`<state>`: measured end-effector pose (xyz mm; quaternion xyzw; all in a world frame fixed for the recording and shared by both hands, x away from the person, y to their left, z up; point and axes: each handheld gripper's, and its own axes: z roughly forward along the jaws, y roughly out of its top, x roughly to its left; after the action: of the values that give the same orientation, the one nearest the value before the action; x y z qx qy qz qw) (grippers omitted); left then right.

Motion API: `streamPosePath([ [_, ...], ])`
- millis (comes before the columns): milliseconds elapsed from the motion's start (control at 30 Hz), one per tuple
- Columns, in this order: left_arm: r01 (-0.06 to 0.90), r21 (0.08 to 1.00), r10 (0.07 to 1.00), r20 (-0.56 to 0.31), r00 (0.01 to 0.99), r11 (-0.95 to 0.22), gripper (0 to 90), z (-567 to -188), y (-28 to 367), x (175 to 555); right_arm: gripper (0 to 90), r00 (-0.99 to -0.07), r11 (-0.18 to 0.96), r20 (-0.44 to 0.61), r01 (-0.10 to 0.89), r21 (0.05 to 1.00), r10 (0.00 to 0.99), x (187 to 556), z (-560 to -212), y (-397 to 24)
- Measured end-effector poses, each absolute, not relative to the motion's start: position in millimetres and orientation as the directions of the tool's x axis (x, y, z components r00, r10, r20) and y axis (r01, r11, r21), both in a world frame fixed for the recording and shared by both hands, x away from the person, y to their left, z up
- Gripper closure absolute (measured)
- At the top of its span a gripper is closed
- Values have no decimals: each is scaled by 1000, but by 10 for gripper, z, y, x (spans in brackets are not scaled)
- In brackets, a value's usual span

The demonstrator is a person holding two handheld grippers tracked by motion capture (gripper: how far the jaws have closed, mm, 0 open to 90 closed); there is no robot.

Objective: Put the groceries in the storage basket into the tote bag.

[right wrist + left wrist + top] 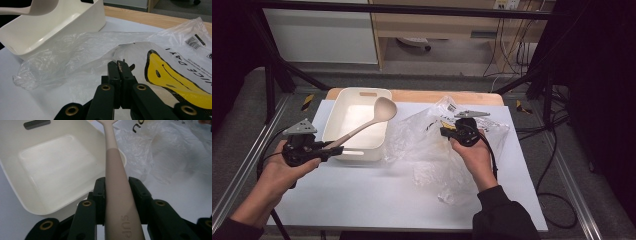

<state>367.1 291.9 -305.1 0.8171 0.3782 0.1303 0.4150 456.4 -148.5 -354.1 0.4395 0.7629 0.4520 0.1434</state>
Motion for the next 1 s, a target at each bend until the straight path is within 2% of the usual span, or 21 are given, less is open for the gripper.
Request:
streamPosePath([
  [333,483,763,643,-117,757,-429,686,-3064,2743,3527,900,-575,218,196,571,791,795,4738,-3335,-1408],
  [1000,445,735,545,-123,829,-511,685,-3199,2247,3409,900,-572,232,197,589,774,797,4811,-3287,-1368],
])
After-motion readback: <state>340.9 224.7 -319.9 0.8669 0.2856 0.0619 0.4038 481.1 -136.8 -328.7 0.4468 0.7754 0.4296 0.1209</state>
